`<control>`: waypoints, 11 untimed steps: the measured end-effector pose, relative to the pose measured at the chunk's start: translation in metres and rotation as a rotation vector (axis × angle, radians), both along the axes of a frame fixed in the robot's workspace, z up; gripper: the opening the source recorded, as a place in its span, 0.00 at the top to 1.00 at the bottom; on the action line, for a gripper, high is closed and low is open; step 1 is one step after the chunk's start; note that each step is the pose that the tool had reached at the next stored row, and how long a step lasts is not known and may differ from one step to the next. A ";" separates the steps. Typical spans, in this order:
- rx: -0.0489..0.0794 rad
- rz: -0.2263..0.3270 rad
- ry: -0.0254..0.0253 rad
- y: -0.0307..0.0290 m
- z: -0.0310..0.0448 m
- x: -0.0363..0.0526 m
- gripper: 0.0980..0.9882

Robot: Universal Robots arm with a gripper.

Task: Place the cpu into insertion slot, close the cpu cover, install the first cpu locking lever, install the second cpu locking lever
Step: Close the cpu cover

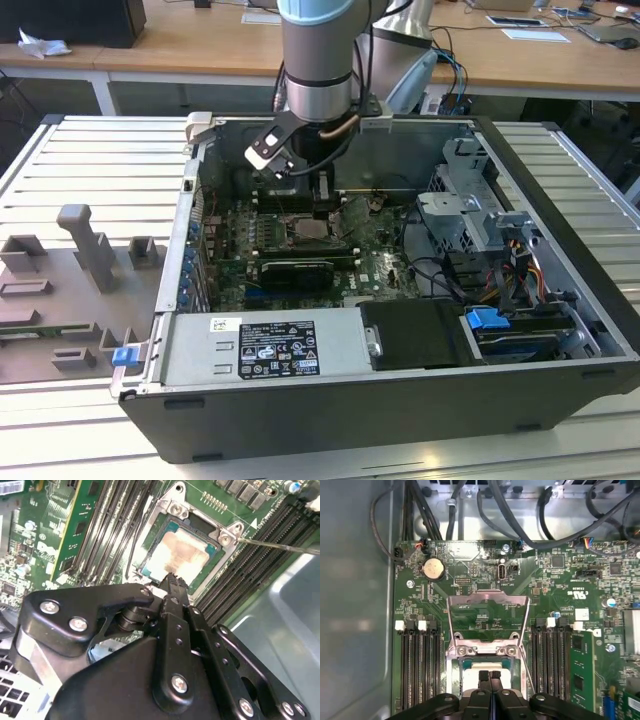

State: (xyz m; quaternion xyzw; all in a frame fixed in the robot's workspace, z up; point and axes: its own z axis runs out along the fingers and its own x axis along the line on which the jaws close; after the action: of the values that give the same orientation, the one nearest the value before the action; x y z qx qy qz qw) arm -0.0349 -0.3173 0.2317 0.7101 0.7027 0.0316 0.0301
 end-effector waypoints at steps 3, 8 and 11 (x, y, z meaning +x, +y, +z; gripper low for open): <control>0.000 0.000 0.0000 0.0000 0.0003 0.0004 0.99; 0.000 0.000 0.0000 0.0000 0.0073 0.0050 0.99; 0.000 0.000 0.0000 0.0000 0.0207 0.0050 0.99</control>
State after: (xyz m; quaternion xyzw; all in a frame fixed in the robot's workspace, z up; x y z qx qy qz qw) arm -0.0299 -0.3173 0.2524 0.7101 0.7027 0.0316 0.0301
